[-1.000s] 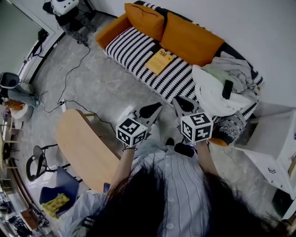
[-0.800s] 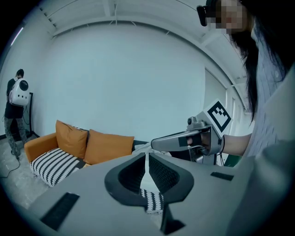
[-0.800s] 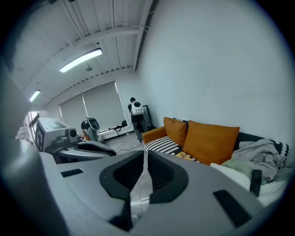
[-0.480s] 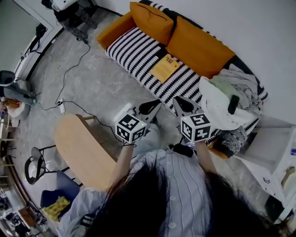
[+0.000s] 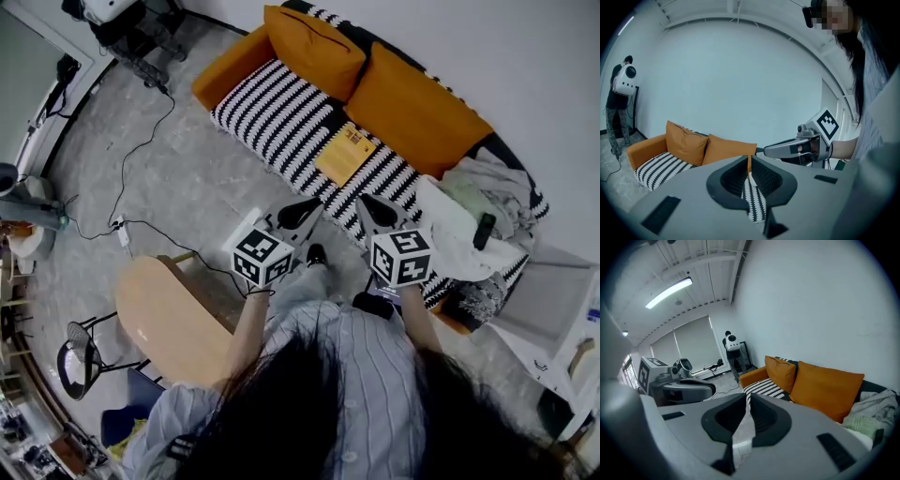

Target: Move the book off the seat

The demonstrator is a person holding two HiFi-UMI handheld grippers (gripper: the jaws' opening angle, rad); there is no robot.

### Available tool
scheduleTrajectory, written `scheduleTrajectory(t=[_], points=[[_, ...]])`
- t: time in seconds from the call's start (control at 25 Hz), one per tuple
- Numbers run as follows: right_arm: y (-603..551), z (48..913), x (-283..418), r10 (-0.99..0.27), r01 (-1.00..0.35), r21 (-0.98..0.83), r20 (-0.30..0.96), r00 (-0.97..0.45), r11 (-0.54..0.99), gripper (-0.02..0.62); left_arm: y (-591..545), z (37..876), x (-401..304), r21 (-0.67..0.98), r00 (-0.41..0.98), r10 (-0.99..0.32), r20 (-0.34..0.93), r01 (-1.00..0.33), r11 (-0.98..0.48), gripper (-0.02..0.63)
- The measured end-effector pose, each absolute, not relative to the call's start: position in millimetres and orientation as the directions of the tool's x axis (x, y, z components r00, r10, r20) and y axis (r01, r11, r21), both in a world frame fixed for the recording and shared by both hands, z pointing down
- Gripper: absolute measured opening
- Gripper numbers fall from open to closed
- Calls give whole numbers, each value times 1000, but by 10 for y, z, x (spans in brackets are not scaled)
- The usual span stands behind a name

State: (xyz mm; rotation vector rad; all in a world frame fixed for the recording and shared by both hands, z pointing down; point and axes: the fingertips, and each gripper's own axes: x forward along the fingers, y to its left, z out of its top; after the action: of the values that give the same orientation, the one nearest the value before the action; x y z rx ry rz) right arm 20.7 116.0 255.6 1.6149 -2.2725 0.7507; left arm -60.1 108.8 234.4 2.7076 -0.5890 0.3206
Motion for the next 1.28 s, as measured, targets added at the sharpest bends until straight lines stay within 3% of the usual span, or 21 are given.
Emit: scheduleTrajectory(t=[0.64,1.28], points=[[611,2708,554,-826,-977,-208,544,-148,39,38,419,2706,-1046,381,899,-323,295,-420,-823,14],[535,3009,1107,-788,-956,-291,596,-151,-37,38,439,3301,-1049,480,859,-337,385,-498,-722,14]])
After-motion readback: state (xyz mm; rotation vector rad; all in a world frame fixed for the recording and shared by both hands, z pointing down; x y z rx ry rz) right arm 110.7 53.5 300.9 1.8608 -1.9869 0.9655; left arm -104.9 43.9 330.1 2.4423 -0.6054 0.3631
